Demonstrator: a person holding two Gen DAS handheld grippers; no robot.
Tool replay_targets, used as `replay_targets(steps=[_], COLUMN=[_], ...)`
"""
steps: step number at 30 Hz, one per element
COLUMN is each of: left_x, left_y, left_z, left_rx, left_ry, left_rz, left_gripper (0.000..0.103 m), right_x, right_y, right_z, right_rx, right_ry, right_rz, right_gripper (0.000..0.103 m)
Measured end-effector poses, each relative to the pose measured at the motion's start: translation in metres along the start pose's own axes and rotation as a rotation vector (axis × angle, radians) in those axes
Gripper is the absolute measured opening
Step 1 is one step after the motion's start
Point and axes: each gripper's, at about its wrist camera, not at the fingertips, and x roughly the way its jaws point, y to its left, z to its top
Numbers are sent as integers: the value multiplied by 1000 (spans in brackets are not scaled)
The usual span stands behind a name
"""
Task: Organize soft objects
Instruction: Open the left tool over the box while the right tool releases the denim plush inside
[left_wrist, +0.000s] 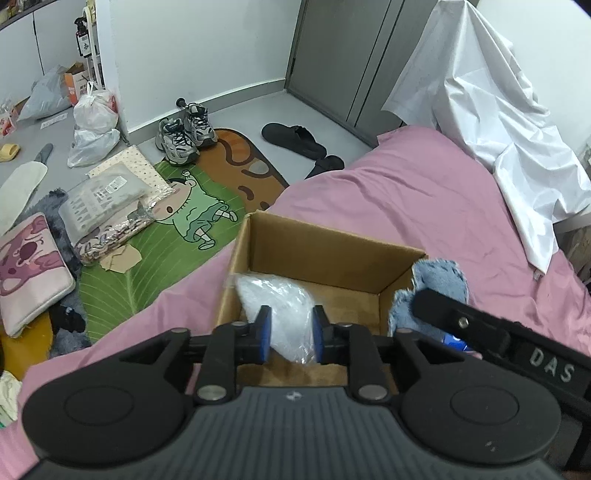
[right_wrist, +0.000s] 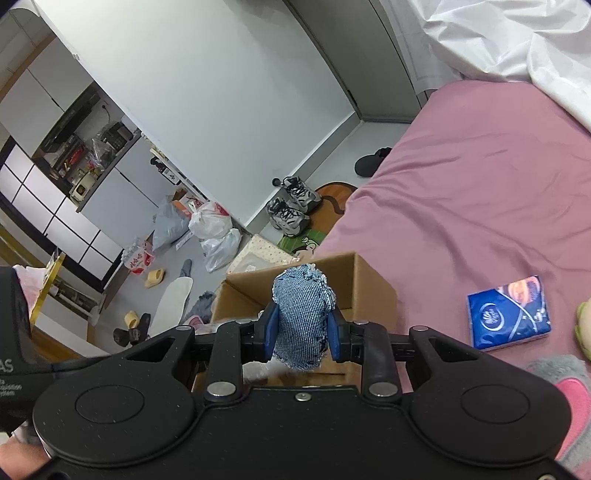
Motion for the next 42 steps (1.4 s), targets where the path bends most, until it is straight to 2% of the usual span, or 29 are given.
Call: replay_targets(steps=[5, 9, 10, 11, 13, 14, 17, 21, 23, 26, 32, 37, 42], left_x=[-15, -23, -25, -27, -31, -34, -42, -49, -54, -59, -75, -87, -96], left_y=[8, 11, 13, 14, 15, 16, 16, 17, 18, 17, 8, 1, -5], left_z=[3, 5, 5, 5, 3, 2, -2, -7, -9, -12, -17, -24, -32], left_rx=[-1, 5, 1, -1, -7, -12, -13, -20, -38, -33, -4, -4, -10], left_ry=[-42, -50, -49, -47, -45, -46, -60, -63, -70, -73, -105, -148, -176], left_rz=[44, 76, 81, 83, 88, 92, 100, 112, 112, 108, 106, 109, 80], left_gripper=[50, 59, 64, 70, 76, 79, 83, 90, 96, 103, 103, 103, 103], right_x=[2, -1, -1, -1, -1, -2, -7, -21, -29, -44, -70, -92, -111], right_y=[1, 3, 4, 5, 6, 6, 6, 6, 9, 9, 8, 1, -1], right_z=[2, 3, 4, 4, 4, 4, 4, 5, 4, 4, 2, 2, 0], right_rx=[11, 14, 15, 16, 23, 25, 35, 19, -8, -26, -42, -19, -38], right_ry=[-4, -14, -16, -20, -30, -34, -23, -21, -15, -3, -2, 20, 13], right_rz=[25, 53, 64, 67, 64, 64, 63, 5, -35, -67, -97, -74, -73], right_gripper=[28, 32, 36, 52, 74, 79, 85, 91, 96, 97, 100, 103, 103])
